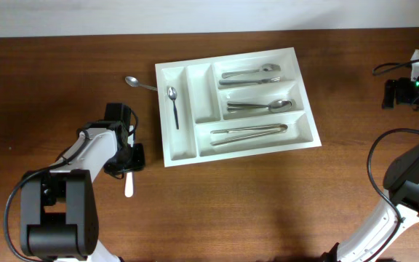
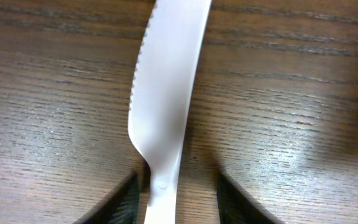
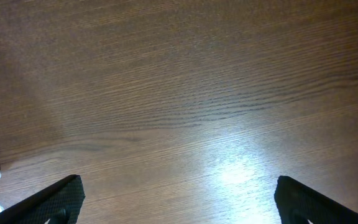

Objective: Pack container
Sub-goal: 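Lower the left gripper onto the knife handle and close, then lift the knife and swing it over the tray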

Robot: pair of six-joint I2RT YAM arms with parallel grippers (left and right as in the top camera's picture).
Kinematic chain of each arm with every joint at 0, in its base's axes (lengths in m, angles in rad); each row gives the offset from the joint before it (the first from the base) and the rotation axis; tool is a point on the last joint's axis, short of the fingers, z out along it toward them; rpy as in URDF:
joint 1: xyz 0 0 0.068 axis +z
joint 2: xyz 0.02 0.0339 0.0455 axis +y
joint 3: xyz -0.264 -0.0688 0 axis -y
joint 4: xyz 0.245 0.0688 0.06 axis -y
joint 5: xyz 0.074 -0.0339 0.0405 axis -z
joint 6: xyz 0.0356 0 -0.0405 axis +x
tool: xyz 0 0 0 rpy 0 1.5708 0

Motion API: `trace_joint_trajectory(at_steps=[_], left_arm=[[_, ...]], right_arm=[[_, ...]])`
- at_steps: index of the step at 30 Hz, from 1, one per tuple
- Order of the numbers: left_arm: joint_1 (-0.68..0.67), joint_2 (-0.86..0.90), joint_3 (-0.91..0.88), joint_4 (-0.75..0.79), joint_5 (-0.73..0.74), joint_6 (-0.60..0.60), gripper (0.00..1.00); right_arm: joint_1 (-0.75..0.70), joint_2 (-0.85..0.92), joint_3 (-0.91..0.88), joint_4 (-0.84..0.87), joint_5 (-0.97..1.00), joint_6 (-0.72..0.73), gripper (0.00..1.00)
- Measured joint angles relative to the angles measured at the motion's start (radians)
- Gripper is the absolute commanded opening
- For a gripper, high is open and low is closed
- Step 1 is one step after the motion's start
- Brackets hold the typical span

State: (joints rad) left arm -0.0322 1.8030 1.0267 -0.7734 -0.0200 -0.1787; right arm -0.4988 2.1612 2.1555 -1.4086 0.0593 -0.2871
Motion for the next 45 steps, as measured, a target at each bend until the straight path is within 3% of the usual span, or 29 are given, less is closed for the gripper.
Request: trace_joint_trajectory(at_steps=[2, 7, 15, 26, 33, 45], left_arm=[[0.0, 0.0, 0.0, 0.0, -0.001, -0.003, 0.1], [0.0, 0.002, 0.004, -0.002, -0.007, -0.002, 0.02], [0.0, 0.028, 0.088, -0.038, -0.016, -0.002, 0.02], [-0.004, 0.029, 0.497, -0.129, -0.002, -0.005, 0.03], [-0.076, 0.029, 0.66, -0.086, 0.013, -0.106, 0.07], [-0.31, 0.055, 0.671, 0.174, -0.02, -0.334, 0.07]], right_arm=[[0.0, 0.0, 0.0, 0.0, 0.0, 0.0, 0.99], [0.0, 0.0, 0.0, 0.0, 0.0, 0.001, 0.99], [0.0, 0.0, 0.0, 0.0, 0.0, 0.0, 0.99], [0.0, 0.0, 0.0, 0.0, 0.0, 0.001, 0.99], [0.0, 0.0, 0.0, 0.0, 0.0, 0.0, 0.99], [0.0, 0.0, 0.0, 0.0, 0.0, 0.0, 0.99]])
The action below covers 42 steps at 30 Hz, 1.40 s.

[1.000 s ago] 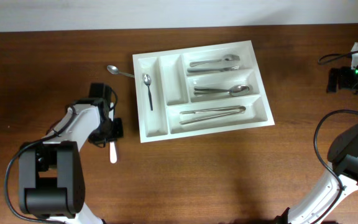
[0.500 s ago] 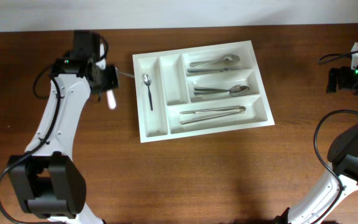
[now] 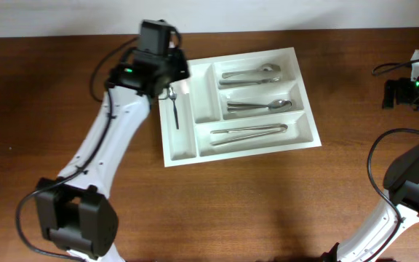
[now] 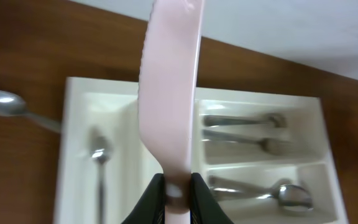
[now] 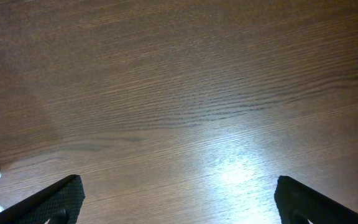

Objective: Pack container
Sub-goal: 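Lift the knife and swing it over the tray, then lower the knife into the tray's narrow middle-left compartment and release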

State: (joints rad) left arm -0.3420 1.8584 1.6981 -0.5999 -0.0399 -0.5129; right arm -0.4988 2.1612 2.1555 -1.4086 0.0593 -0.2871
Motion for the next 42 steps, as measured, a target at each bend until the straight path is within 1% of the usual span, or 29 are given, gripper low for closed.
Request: trace_joint_trajectory(at_steps=[4, 11, 18, 21, 23, 30, 34, 36, 37, 38, 41, 42], left_arm=[[-0.046, 0.048, 0.0, 0.061, -0.018, -0.02, 0.08], [-0.069, 0.161, 0.0, 0.147, -0.026, -0.031, 0.09], [-0.069, 0.228, 0.0, 0.149, -0.029, -0.031, 0.13], [-0.069, 0.245, 0.0, 0.148, -0.028, -0.031, 0.16], [-0.07, 0.256, 0.0, 0.141, -0.028, -0.031, 0.21], [-0.071, 0.268, 0.0, 0.121, -0.028, -0.033, 0.23], [-0.071, 0.268, 0.0, 0.111, -0.028, -0.018, 0.4], [-0.071, 0.268, 0.0, 0.112, -0.028, -0.006, 0.42], [-0.071, 0.268, 0.002, 0.111, -0.028, 0.0, 0.45], [-0.071, 0.268, 0.006, 0.11, -0.028, 0.008, 0.52], [-0.069, 0.269, 0.07, 0.095, -0.028, 0.058, 0.6], [-0.064, 0.269, 0.131, 0.082, -0.028, 0.092, 0.6]], right_arm=[[0.0, 0.0, 0.0, 0.0, 0.0, 0.0, 0.99], [0.0, 0.0, 0.0, 0.0, 0.0, 0.0, 0.99], [0.0, 0.0, 0.0, 0.0, 0.0, 0.001, 0.99], [0.0, 0.0, 0.0, 0.0, 0.0, 0.0, 0.99], [0.0, 0.0, 0.0, 0.0, 0.0, 0.0, 0.99], [0.0, 0.0, 0.0, 0.0, 0.0, 0.0, 0.99], [0.0, 0.0, 0.0, 0.0, 0.0, 0.0, 0.99], [0.0, 0.0, 0.0, 0.0, 0.0, 0.0, 0.99], [0.0, 0.0, 0.0, 0.0, 0.0, 0.0, 0.99], [0.0, 0.0, 0.0, 0.0, 0.0, 0.0, 0.99], [0.0, 0.0, 0.0, 0.0, 0.0, 0.0, 0.99], [0.0, 0.0, 0.0, 0.0, 0.0, 0.0, 0.99]])
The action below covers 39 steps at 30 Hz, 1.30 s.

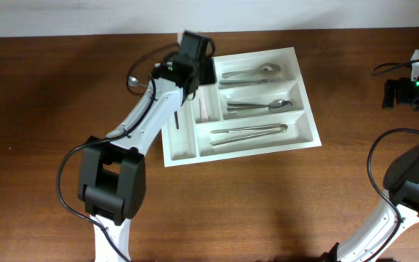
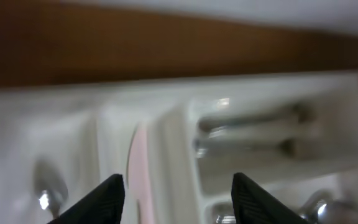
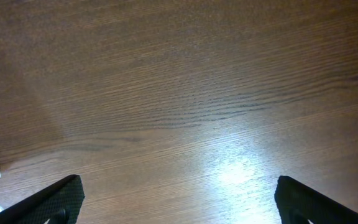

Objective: Pack container
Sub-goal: 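Lower the knife into the tray's narrow middle-left compartment and release, then move the left gripper over the small silver spoon left of tray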

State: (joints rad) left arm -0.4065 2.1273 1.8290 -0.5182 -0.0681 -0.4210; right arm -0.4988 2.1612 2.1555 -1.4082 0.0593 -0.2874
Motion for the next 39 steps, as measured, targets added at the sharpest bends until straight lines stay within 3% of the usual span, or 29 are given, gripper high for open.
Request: trace_joint_trajectory(at_steps=[5, 11, 15, 20, 29, 32, 39], left_arm=[[0.044, 0.0, 0.147, -0.115, -0.049, 0.048, 0.64], [0.167, 0.0, 0.171, -0.25, -0.091, 0.039, 0.67], [0.254, 0.0, 0.171, -0.294, -0.074, -0.057, 0.83], [0.326, 0.0, 0.171, -0.294, -0.023, -0.103, 0.84], [0.413, 0.0, 0.171, -0.294, 0.025, 0.012, 0.82], [0.462, 0.008, 0.171, -0.292, 0.135, 0.032, 0.8], [0.608, 0.135, 0.171, -0.296, 0.573, 0.177, 0.79]], right_arm=[[0.0, 0.0, 0.0, 0.0, 0.0, 0.001, 0.99], [0.0, 0.0, 0.0, 0.0, 0.0, 0.001, 0.99], [0.0, 0.0, 0.0, 0.0, 0.0, 0.0, 0.99], [0.0, 0.0, 0.0, 0.0, 0.0, 0.0, 0.99], [0.0, 0.0, 0.0, 0.0, 0.0, 0.002, 0.99], [0.0, 0.0, 0.0, 0.0, 0.0, 0.0, 0.99], [0.0, 0.0, 0.0, 0.0, 0.0, 0.0, 0.99]])
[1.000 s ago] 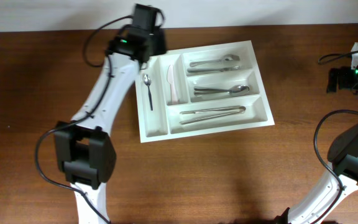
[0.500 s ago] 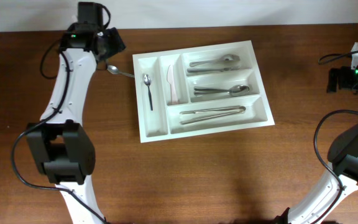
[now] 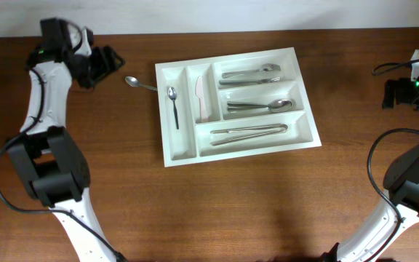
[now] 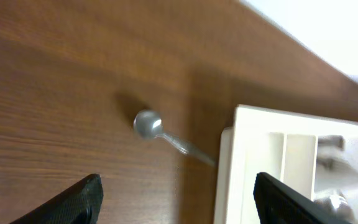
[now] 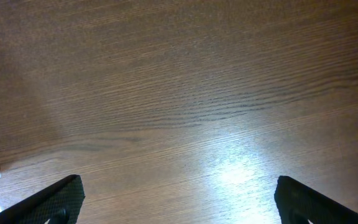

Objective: Pack container
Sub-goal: 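Move the left gripper over the small silver spoon left of tray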

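A white cutlery tray [image 3: 308,138] lies mid-table. A white plastic knife [image 3: 198,99] rests in its narrow second slot, beside a small metal spoon [image 3: 173,104] in the leftmost slot. A loose metal spoon [image 3: 138,84] lies on the wood just left of the tray, also seen as the spoon [image 4: 160,133] ahead of the left wrist. My left gripper [image 3: 105,62] is open and empty at the far left, fingers pointing toward that spoon. My right gripper [image 5: 178,205] is open over bare wood at the far right.
Other tray slots hold metal forks [image 3: 252,73], spoons [image 3: 262,106] and tongs [image 3: 249,132]. A black device with cables [image 3: 404,87] sits at the right edge. The tray's left rim [image 4: 227,168] shows in the left wrist view.
My left gripper has gone from over the tray's upper left slots to the far left of the table, facing the loose spoon. The white knife stays in its slot. The right arm is unchanged.
My left gripper stood open around a white knife lying on the wood left of the tray. Then it held the knife above the tray's left slots. Then it was open over the tray with the knife in the narrow slot. Now it is near the loose spoon.
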Robot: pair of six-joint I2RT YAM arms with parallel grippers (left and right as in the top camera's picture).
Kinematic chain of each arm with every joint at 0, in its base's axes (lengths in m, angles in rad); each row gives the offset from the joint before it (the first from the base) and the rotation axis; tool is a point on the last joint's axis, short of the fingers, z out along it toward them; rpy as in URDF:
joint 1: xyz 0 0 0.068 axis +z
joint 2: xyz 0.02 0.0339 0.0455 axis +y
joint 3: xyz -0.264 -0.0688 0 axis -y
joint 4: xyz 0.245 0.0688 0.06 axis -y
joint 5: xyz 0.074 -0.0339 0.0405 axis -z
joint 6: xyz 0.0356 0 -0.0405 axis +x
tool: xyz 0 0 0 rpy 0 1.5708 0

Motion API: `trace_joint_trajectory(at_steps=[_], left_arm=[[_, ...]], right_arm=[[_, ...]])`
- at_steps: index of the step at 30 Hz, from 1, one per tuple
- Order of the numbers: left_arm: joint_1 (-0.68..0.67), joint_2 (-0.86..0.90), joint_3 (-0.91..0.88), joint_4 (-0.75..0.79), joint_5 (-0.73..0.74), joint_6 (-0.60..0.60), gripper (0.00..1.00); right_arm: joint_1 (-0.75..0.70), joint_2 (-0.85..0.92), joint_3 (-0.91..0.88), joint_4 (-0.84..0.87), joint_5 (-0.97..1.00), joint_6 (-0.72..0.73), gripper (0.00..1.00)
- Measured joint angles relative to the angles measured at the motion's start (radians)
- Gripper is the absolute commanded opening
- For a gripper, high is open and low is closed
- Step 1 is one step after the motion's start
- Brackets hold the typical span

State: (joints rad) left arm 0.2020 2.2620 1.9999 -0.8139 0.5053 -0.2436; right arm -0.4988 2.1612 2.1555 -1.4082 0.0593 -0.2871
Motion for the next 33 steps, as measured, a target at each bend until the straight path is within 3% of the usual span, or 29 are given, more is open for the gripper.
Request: trace_joint_trajectory(at_steps=[3, 7, 11, 16, 33], left_arm=[[0.04, 0.055, -0.003, -0.034, 0.101, 0.08, 0.78], [0.054, 0.076, -0.006, -0.047, 0.171, 0.193, 0.7], [0.043, 0.076, -0.006, -0.031, 0.198, 0.246, 0.74], [0.027, 0.078, -0.006, -0.024, 0.198, 0.271, 0.79], [0.011, 0.095, -0.006, 0.143, 0.095, 0.277, 0.8]], right_arm=[[0.0, 0.0, 0.0, 0.0, 0.0, 0.0, 0.99], [0.0, 0.0, 0.0, 0.0, 0.0, 0.0, 0.99], [0.0, 0.0, 0.0, 0.0, 0.0, 0.0, 0.99], [0.0, 0.0, 0.0, 0.0, 0.0, 0.0, 0.99], [0.0, 0.0, 0.0, 0.0, 0.0, 0.0, 0.99]])
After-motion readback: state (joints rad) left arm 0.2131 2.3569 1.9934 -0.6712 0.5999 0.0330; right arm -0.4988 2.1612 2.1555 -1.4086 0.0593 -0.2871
